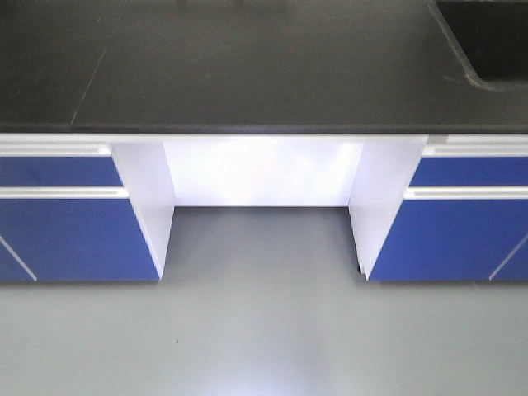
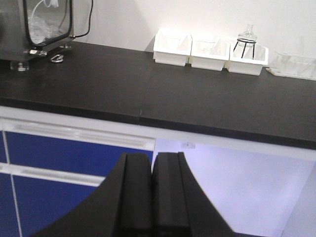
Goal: Wipe right workspace with blue cloth
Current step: 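Hold the cloth in the right gripper while backing away from the bench, then hold the cloth and drive the base to the bench with the socket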
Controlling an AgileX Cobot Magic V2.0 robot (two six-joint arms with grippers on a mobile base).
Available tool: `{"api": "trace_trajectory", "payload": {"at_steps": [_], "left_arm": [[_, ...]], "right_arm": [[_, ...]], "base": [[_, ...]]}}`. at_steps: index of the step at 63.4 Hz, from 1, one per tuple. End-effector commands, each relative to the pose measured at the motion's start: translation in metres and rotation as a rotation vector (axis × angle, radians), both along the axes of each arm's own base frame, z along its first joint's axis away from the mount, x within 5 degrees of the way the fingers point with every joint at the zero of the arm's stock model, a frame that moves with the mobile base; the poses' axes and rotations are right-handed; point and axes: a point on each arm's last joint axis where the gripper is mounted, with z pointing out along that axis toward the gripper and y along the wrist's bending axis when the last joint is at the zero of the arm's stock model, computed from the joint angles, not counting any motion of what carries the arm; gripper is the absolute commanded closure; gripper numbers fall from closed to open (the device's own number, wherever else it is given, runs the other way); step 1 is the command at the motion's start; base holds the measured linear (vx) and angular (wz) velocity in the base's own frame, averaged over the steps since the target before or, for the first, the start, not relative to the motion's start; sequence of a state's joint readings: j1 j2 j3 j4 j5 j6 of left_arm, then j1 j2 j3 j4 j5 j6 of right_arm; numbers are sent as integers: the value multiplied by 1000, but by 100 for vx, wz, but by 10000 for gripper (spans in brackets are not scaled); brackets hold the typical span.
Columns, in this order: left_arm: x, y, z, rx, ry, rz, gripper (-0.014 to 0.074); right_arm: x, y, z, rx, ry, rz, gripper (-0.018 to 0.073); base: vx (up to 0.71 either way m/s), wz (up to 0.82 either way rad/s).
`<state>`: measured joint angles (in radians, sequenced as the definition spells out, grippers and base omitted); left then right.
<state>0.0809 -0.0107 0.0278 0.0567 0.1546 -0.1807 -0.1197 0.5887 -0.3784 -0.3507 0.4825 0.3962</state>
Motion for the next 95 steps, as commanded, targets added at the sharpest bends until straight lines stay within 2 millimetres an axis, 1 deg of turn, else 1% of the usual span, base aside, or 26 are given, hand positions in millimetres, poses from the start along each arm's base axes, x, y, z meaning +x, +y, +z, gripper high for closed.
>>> {"api": "trace_trajectory", "payload": {"at_steps": [1, 24, 41, 58, 95], "left_arm": [[0, -1, -2, -9, -70, -8, 602], [0, -1, -2, -9, -70, -7, 602], [0, -1, -2, -9, -70, -7, 602], [0, -1, -2, -9, -70, -7, 602], [0, -1, -2, -9, -70, -15, 602]], "right_arm": [[5, 0, 14, -30, -86, 24, 559], [5, 0, 14, -29, -86, 24, 559], [5, 0, 14, -29, -86, 24, 559], [5, 0, 14, -29, -86, 24, 559], [4, 0, 14, -29, -83, 22, 559]], "base": [[-37, 2], [-34, -3], [-27, -31], [-20, -62], [-16, -76]]}}
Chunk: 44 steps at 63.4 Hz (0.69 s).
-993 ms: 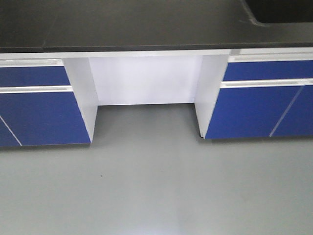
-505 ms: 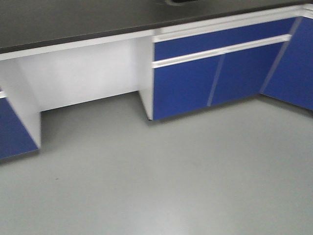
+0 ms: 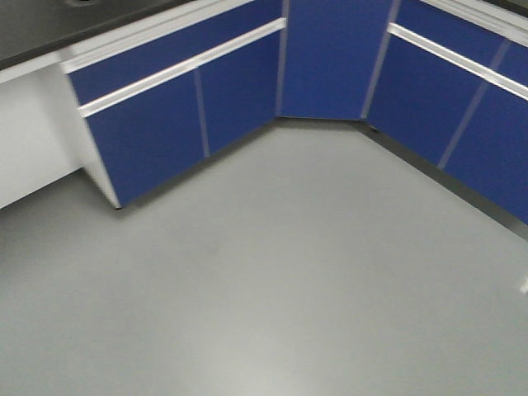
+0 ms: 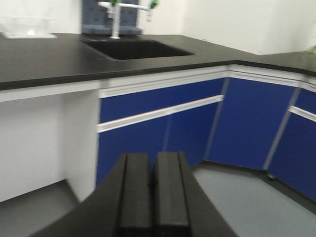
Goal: Wipe right workspace with blue cloth
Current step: 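Hold the cloth and drive the base to the bench with the socket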
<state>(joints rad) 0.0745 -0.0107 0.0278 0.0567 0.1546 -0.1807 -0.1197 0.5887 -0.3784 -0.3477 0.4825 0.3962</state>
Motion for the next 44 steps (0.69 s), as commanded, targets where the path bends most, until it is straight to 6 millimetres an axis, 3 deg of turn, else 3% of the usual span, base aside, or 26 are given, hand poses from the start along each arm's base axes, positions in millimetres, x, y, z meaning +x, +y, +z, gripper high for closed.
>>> {"api": "trace_trajectory", "payload": {"at_steps": [1, 44], "left_arm": [[0, -1, -2, -10, -70, -9, 602], [0, -1, -2, -10, -70, -9, 602]], "right_arm": [[4, 0, 14, -32, -83, 23, 559], [4, 0, 13, -31, -70, 18, 559]], "base": [[-14, -68], [-10, -70]]}}
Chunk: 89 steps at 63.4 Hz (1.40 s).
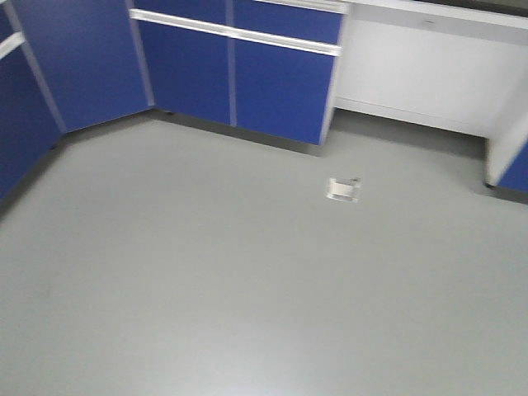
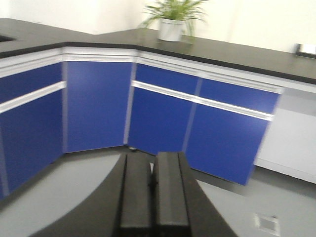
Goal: Wipe right workspace with blue cloth
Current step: 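Hold the cloth and drive the base to the bench with the socket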
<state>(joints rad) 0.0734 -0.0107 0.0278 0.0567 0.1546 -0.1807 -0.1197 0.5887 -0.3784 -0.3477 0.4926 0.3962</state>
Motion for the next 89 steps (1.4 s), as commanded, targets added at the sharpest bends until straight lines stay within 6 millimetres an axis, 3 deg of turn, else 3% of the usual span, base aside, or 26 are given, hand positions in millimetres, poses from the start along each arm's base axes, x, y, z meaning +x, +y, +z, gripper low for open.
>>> {"api": "trace_trajectory", "payload": {"at_steps": [1, 35, 89], "left_arm": [[0, -1, -2, -10, -70, -8, 602], [0, -1, -2, -10, -70, -8, 602], [0, -1, -2, -10, -70, -8, 602]], "right_arm": [[4, 0, 14, -31, -78, 21, 559], [2, -1, 11, -28, -43, 8, 559], [-10, -5, -3, -11, 160, -66, 559]], "base": [[-8, -76], [1, -57], [23, -20]]}}
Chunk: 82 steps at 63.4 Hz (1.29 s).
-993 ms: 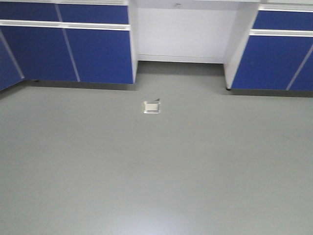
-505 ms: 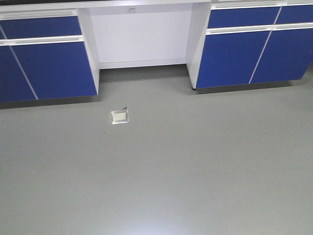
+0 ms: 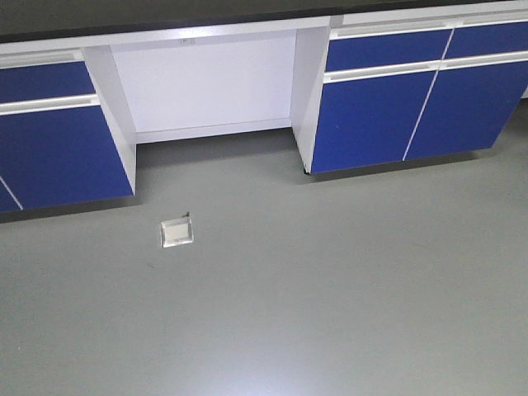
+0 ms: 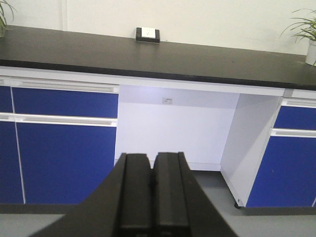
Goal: Wipe right workspace with blue cloth
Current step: 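Hold the cloth and drive the base to the bench with the socket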
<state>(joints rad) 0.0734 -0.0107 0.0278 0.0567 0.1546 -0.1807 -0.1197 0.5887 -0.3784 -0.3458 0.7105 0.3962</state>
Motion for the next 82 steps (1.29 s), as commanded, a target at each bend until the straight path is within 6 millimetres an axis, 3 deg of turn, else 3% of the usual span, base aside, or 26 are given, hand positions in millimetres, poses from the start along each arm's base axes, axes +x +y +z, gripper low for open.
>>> {"api": "trace_trajectory", "payload": {"at_steps": [1, 82], "left_arm": [[0, -1, -2, -10, -70, -8, 602], [0, -1, -2, -10, -70, -8, 602]], "right_arm": [[3, -2, 10, -29, -39, 8, 559], [3, -2, 10, -28, -35, 7, 559]], "base": [[37, 0], [42, 8]]}}
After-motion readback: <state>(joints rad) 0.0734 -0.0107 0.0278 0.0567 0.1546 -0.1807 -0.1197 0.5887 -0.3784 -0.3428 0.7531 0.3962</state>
